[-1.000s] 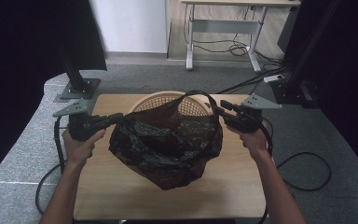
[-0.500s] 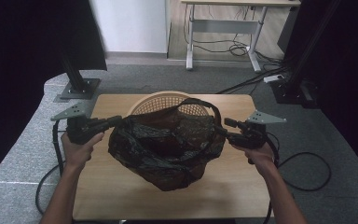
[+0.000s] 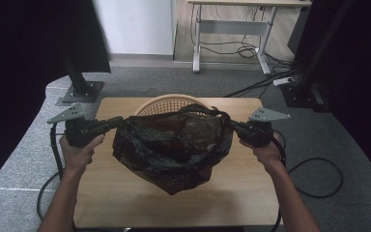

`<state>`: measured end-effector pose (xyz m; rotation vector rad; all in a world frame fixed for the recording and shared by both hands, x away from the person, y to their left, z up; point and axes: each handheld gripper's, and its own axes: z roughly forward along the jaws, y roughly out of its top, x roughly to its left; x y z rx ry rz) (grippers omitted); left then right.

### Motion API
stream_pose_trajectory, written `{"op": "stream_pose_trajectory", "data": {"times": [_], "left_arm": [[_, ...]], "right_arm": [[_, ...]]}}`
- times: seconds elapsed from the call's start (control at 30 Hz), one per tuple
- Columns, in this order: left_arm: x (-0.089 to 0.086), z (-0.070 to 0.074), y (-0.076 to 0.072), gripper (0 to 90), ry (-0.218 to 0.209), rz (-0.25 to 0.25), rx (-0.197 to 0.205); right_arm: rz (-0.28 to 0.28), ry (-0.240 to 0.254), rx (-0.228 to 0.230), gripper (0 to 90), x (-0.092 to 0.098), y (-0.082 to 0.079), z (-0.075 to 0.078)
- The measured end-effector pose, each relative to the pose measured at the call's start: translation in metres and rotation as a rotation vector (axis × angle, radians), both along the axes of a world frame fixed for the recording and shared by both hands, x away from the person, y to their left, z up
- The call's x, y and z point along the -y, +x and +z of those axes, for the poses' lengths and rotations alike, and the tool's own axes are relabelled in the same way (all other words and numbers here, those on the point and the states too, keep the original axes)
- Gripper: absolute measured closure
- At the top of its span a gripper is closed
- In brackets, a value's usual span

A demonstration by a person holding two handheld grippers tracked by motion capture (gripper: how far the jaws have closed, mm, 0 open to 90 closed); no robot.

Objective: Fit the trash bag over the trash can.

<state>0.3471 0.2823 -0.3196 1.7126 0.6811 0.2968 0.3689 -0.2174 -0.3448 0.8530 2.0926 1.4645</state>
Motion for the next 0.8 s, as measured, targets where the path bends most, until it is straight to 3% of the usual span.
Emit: {"op": "stream_pose_trajectory", "data": {"times": [0.17, 0.2, 0.37, 0.57, 0.8], "left_arm": [[-0.003, 0.006, 0.005, 89.9, -0.011, 0.002, 0.014], [-0.003, 0.006, 0.006, 89.9, -0.013, 0.001, 0.016], [-0.005, 0.008, 0.014, 89.8, -0.019, 0.001, 0.014], [-0.008, -0.004, 0.025, 89.8, -0.020, 0.028, -0.010], [-0.013, -0.027, 0.034, 89.8, -0.055, 0.063, -0.021]], "right_arm": [[-0.055, -0.026, 0.089, 88.6, -0.010, 0.006, 0.022], [-0.072, -0.030, 0.124, 88.5, -0.014, 0.008, 0.028], [-0.103, -0.034, 0.168, 87.8, -0.023, 0.014, 0.032], [-0.150, -0.053, 0.166, 87.3, -0.030, 0.029, 0.019], [-0.209, -0.062, 0.158, 87.8, -0.031, 0.045, -0.011]]}}
